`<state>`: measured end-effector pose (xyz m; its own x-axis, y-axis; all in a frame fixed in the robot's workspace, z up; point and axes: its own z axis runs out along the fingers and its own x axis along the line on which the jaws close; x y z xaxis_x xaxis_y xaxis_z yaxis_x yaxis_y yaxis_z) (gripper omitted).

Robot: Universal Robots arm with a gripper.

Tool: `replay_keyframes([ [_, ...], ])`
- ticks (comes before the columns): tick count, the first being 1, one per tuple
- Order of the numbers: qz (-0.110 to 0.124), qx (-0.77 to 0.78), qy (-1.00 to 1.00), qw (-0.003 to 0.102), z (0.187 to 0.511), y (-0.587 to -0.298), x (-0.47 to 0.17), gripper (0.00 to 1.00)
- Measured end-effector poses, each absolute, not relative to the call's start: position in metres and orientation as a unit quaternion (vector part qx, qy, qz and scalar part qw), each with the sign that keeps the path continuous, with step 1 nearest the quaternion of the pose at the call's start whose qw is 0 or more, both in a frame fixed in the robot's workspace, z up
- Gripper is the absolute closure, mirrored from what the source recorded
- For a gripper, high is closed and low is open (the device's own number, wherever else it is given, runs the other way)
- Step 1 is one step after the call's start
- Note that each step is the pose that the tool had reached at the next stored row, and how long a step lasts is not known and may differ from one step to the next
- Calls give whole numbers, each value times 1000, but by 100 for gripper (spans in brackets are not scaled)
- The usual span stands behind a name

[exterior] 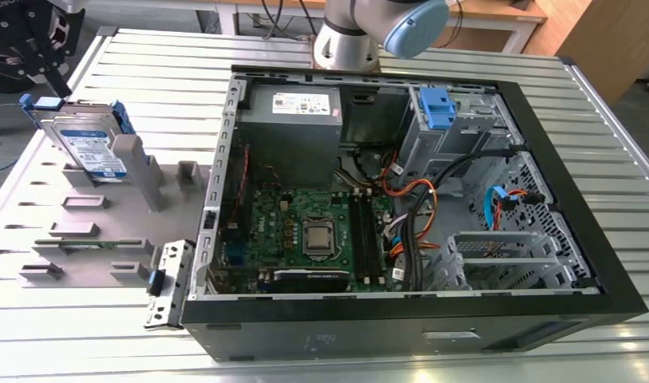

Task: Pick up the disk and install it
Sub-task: 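Pick up the disk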

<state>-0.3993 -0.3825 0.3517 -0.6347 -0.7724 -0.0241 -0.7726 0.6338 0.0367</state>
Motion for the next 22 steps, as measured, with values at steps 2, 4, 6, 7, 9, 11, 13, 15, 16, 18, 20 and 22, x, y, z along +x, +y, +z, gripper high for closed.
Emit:
replay_keyframes([
  [2,22,-439,898,3,352,-382,-399,89],
  [4,22,-450,893,2,352,-382,-399,89],
  [6,22,-460,888,2,352,-382,-399,89],
  [7,22,-463,886,2,352,-382,-399,89],
  [9,22,-465,885,2,352,-382,-399,89],
  [11,22,-466,885,2,352,-382,-399,89],
  [13,22,-466,885,2,352,-382,-399,89],
  [15,22,-466,885,2,352,-382,-399,89],
  [16,22,-466,885,2,352,-382,-399,89],
  [18,22,-466,885,2,352,-382,-399,89],
  [20,22,-466,885,2,352,-382,-399,89],
  [22,22,-466,885,2,352,-382,-399,89],
])
